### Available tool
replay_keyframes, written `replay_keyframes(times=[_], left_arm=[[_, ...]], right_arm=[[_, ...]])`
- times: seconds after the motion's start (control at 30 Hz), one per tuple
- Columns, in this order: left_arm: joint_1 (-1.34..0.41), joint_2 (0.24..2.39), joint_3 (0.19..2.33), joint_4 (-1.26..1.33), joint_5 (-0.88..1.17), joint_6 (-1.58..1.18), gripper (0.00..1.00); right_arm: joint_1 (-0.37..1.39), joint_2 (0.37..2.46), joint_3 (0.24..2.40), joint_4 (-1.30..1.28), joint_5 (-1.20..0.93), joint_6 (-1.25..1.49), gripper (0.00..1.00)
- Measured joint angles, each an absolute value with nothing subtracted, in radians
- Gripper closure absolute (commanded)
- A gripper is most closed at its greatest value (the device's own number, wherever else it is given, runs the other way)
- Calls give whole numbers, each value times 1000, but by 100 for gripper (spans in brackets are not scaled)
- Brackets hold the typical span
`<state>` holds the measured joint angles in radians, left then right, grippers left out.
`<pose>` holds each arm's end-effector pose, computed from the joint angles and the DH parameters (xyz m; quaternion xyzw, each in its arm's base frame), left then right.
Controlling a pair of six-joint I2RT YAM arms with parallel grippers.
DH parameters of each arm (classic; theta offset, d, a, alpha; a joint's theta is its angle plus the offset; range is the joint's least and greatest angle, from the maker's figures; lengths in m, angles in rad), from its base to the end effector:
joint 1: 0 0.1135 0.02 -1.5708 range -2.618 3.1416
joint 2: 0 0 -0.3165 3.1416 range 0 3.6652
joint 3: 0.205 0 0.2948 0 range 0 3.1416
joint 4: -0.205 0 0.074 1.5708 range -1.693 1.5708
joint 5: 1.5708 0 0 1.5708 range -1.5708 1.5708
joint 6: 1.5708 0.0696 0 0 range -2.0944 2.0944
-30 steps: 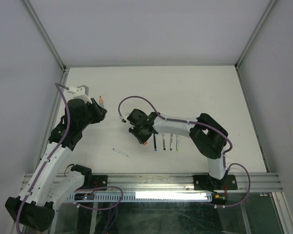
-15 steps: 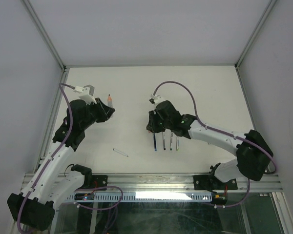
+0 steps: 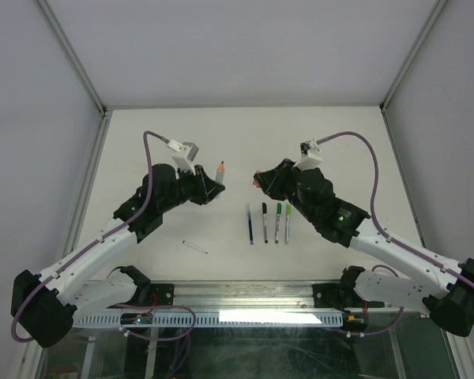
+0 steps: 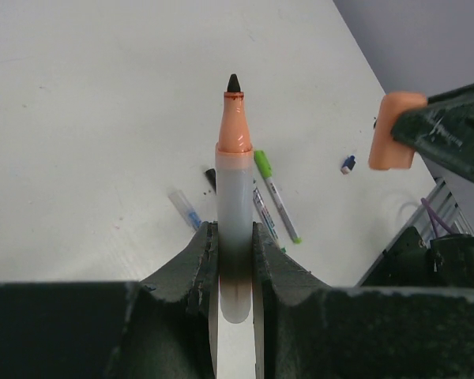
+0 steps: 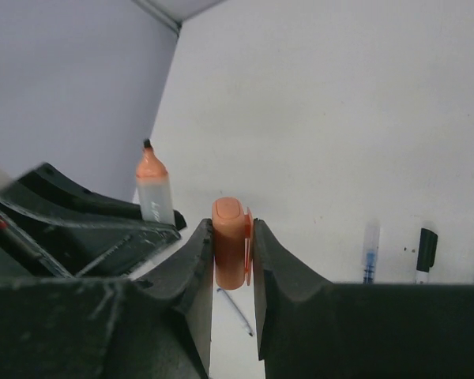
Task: Insert the pens into the pen caps
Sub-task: Insert the pen cap onto the pen.
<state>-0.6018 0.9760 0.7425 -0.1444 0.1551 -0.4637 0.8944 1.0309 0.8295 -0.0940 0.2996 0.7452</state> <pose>0.2165 -0.1617 0.3146 0.1003 0.8199 -0.3397 0.4499 0.1954 0.2106 0.3451 0.0294 0.7989 0.3485 0.4894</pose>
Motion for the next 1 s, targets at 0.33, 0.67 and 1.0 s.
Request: replay_keyframes(times=[0.33, 0.67, 1.0], left_arm=[[-692, 1039, 734, -5, 180, -426, 100], [-744, 1105, 740, 29, 245, -392, 100], [-787, 1127, 762, 46, 273, -362, 100]], right_arm=[[894, 898, 830, -107, 469, 907, 100], [894, 938, 845, -131, 496, 1000, 100], [894, 994, 860, -128, 503, 1003, 100]])
